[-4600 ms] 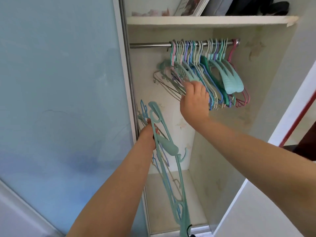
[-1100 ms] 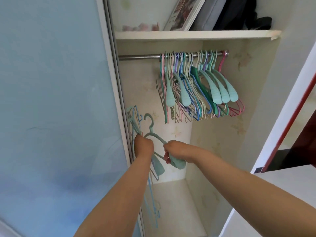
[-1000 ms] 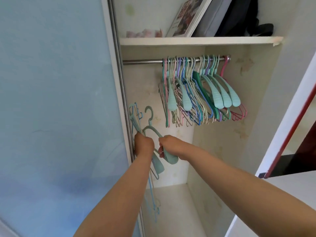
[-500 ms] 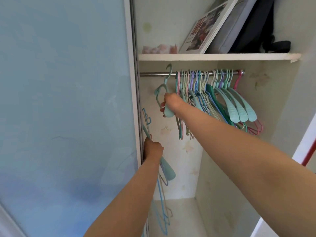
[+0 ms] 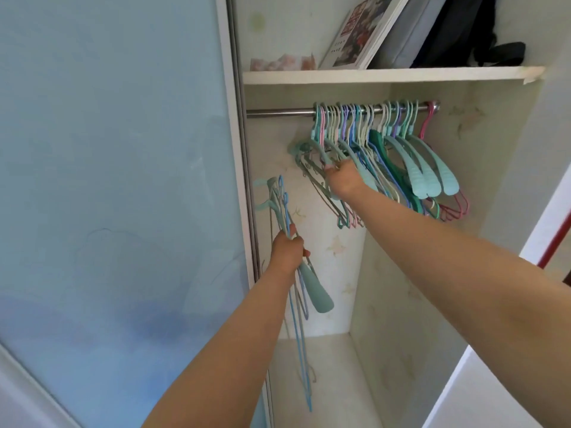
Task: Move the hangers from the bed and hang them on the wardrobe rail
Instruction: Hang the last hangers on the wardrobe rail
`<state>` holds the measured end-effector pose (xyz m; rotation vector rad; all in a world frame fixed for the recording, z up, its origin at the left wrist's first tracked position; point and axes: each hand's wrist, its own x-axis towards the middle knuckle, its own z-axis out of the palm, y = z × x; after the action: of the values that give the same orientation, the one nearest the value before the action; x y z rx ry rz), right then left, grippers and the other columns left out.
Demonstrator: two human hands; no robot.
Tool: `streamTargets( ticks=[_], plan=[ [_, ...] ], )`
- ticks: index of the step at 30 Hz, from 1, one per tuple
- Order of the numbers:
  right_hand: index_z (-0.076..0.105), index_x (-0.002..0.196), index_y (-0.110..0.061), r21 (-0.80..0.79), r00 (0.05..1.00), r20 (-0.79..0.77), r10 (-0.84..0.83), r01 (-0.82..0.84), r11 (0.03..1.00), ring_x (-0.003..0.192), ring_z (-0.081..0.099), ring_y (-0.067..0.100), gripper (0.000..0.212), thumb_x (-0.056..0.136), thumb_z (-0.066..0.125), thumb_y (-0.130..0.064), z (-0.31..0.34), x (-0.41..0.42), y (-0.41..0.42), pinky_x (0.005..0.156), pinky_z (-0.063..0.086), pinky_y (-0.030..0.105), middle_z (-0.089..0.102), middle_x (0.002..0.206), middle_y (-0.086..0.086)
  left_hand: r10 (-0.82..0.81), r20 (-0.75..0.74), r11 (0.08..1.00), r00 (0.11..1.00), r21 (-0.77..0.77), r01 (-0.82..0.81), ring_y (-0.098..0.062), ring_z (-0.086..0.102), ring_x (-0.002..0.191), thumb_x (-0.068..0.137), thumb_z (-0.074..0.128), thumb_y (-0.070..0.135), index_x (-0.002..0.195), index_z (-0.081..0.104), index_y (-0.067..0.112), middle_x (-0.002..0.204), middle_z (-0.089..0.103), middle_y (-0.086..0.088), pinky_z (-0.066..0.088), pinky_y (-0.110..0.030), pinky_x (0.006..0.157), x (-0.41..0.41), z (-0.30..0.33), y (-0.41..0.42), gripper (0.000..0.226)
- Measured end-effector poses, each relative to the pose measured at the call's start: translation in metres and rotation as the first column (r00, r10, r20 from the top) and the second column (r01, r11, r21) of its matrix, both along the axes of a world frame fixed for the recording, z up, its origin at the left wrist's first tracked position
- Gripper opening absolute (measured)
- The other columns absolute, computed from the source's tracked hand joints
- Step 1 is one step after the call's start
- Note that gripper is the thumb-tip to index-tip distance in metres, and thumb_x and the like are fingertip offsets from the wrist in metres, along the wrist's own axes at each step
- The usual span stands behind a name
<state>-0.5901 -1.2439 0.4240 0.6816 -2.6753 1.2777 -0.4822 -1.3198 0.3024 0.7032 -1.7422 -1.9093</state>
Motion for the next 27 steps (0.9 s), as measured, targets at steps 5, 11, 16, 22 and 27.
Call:
streamTargets(
  ticks=[5, 11, 16, 22, 27],
  plan=[
    [0.049, 0.09, -0.022, -0.144, 0.933, -0.361, -0.005, -0.051, 0.988, 0.078, 0.053, 0.017, 0.016, 0.093, 0.051, -0.038, -0.068, 0.057, 0.054, 0.064, 0.045, 0.035, 0.051, 0.088, -0.004, 0.007, 0.013, 1.0, 1.0, -0.019, -0.007, -0.01, 0.049, 0.052, 0.101, 0.04, 0.036, 0.111, 0.053, 0.015, 0.072, 0.049, -0.002, 0.039, -0.017, 0.041, 0.008, -0.006, 0.018, 0.027],
    [0.053, 0.107, -0.013, 0.367, 0.809, 0.498, 0.312, -0.523, 0.77, 0.079, 0.056, 0.016, 0.052, 0.087, 0.052, -0.061, -0.125, 0.111, 0.099, 0.058, 0.054, 0.028, 0.054, 0.099, 0.001, 0.012, 0.021, 0.999, 1.0, -0.036, -0.011, -0.013, 0.044, 0.053, 0.099, 0.028, 0.053, 0.106, 0.06, 0.015, 0.076, 0.052, -0.002, 0.037, -0.019, 0.045, 0.014, -0.023, 0.032, 0.05],
    [0.052, 0.107, -0.012, -0.006, 0.787, 0.524, 0.327, -0.38, 0.925, 0.079, 0.06, 0.015, 0.019, 0.092, 0.056, -0.023, -0.154, 0.125, 0.113, 0.053, 0.052, 0.022, 0.047, 0.107, 0.005, -0.053, -0.023, 0.997, 0.998, 0.061, 0.054, -0.012, 0.046, 0.059, 0.099, 0.022, 0.056, 0.099, 0.062, 0.019, 0.092, 0.058, 0.003, 0.042, -0.023, 0.054, 0.015, -0.031, 0.048, 0.054],
    [0.051, 0.088, -0.005, 0.001, 0.945, 0.286, 0.161, -0.168, 0.986, 0.055, 0.056, 0.019, 0.037, 0.095, 0.051, -0.042, -0.173, 0.136, 0.127, 0.042, 0.048, 0.026, 0.046, 0.087, 0.004, -0.189, 0.008, 0.976, 0.982, 0.111, 0.187, -0.011, 0.045, 0.054, 0.099, 0.024, 0.056, 0.108, 0.065, 0.015, 0.076, 0.047, -0.001, 0.032, -0.018, 0.039, 0.022, -0.044, 0.059, 0.059],
    [0.052, 0.084, -0.011, -0.052, 0.963, 0.258, 0.076, -0.065, 0.997, 0.033, 0.051, 0.01, 0.031, 0.093, 0.053, -0.041, -0.172, 0.133, 0.149, 0.038, 0.043, 0.022, 0.051, 0.061, 0.004, -0.284, 0.074, 0.953, 0.956, 0.128, 0.273, -0.009, 0.046, 0.055, 0.096, 0.053, 0.039, 0.092, 0.063, 0.018, 0.076, 0.048, 0.002, 0.027, -0.02, 0.04, 0.034, -0.062, 0.058, 0.024]
  ],
)
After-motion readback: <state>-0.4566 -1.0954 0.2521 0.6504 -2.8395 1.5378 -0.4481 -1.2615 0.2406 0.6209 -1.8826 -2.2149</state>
